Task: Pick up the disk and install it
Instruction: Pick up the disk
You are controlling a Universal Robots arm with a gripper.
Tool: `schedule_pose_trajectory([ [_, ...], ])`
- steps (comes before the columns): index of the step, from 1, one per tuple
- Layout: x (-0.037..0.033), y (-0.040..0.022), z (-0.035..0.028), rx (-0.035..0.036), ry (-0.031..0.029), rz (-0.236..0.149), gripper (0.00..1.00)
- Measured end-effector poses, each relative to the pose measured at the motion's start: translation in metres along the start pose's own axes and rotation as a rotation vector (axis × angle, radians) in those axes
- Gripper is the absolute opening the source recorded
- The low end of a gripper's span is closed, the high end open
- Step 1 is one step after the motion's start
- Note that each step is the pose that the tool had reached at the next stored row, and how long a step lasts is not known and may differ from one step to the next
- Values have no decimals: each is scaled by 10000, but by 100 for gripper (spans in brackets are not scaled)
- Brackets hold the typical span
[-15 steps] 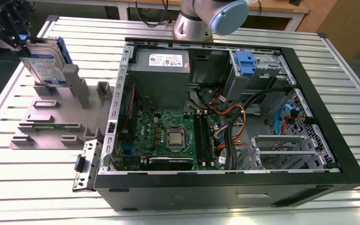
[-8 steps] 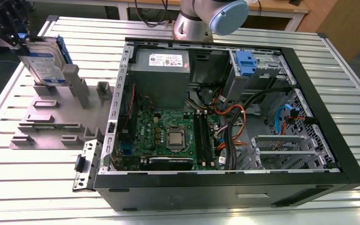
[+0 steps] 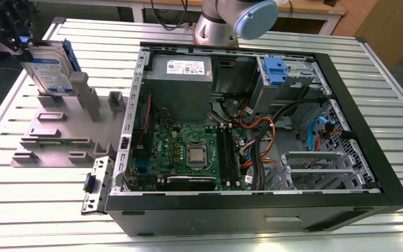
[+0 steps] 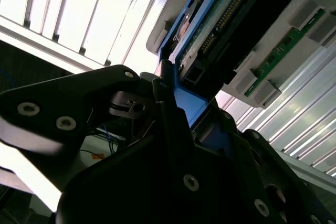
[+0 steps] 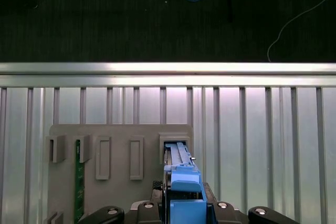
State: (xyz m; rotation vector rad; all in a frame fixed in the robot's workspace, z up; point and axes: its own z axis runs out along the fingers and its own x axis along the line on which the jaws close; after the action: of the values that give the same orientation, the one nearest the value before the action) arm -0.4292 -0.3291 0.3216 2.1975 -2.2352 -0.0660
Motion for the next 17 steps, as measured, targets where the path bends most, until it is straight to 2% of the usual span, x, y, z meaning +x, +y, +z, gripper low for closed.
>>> schedule_pose_trajectory([
  [17,-1,2,-48,1,0,0,36],
])
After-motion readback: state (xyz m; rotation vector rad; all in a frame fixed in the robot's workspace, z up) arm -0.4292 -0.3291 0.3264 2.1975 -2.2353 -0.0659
